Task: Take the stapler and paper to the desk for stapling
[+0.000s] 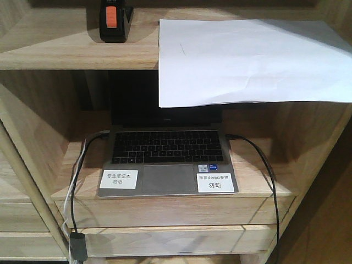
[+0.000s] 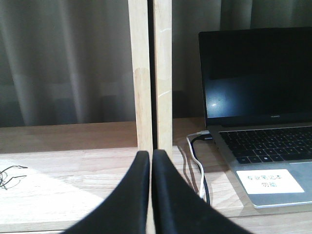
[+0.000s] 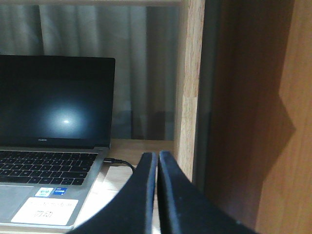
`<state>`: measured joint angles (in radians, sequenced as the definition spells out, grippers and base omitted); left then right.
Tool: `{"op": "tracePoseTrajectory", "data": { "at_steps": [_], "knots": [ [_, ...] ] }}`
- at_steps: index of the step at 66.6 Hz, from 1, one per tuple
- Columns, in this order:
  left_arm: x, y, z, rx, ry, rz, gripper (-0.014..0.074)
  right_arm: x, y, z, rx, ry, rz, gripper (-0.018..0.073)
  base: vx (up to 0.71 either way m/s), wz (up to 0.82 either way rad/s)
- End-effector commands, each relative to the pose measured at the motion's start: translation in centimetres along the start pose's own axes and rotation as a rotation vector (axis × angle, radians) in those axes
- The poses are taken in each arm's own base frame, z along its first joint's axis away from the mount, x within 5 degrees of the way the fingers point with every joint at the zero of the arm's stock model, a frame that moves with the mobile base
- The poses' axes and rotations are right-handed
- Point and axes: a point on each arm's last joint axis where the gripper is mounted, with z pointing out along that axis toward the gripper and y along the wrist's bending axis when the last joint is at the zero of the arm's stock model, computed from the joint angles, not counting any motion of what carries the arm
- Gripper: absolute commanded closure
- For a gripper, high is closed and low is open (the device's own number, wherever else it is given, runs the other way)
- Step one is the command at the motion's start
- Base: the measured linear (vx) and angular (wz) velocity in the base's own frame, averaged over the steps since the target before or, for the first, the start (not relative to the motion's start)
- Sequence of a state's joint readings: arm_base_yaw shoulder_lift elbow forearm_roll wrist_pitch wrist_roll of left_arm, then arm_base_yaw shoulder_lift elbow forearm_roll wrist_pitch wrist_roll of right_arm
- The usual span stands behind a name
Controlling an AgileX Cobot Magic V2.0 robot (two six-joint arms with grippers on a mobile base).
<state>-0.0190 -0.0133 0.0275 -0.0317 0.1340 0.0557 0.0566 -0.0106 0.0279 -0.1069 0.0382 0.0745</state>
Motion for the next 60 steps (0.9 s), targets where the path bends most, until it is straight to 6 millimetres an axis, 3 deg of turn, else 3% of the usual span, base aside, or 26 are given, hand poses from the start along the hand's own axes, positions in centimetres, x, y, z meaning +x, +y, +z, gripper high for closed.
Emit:
{"op": "tracePoseTrajectory", "data": {
  "at_steps": [1,11,17,27,35,44,60],
  "knots": [
    [0.2,0.0,0.0,0.000,-0.060,-0.011,0.0603,-0.6,0.0,-0.1,0.002,-0.084,-0.010,0.0568,0.00,0.00],
    [-0.6,0.1,-0.1,-0.005,-0.150,-0.022,0.0603,-0.6,0.0,-0.1,0.002,-0.084,-0.010,0.0568,0.00,0.00],
    [-2.1,0.1,-0.4,-0.012,-0.277,-0.024,0.0603,-0.6,0.0,-0.1,0.002,-0.084,-0.010,0.0568,0.00,0.00],
    [-6.3,0.3,-1.7,-0.019,-0.473,-0.029,0.0603,-0.6,0.0,-0.1,0.002,-0.084,-0.010,0.0568,0.00,0.00],
    [-10.2,0.3,-3.0,-0.016,-0.532,-0.026,0.0603,-0.6,0.0,-0.1,0.002,-0.084,-0.010,0.0568,0.00,0.00],
    [-14.5,0.4,-3.5,-0.010,-0.479,-0.019,0.0603,-0.6,0.0,-0.1,0.002,-0.084,-0.010,0.0568,0.00,0.00],
    [-19.3,0.4,-1.1,0.005,-0.239,-0.009,0.0603,-0.6,0.0,-0.1,0.002,-0.084,-0.010,0.0568,0.00,0.00]
  ]
}}
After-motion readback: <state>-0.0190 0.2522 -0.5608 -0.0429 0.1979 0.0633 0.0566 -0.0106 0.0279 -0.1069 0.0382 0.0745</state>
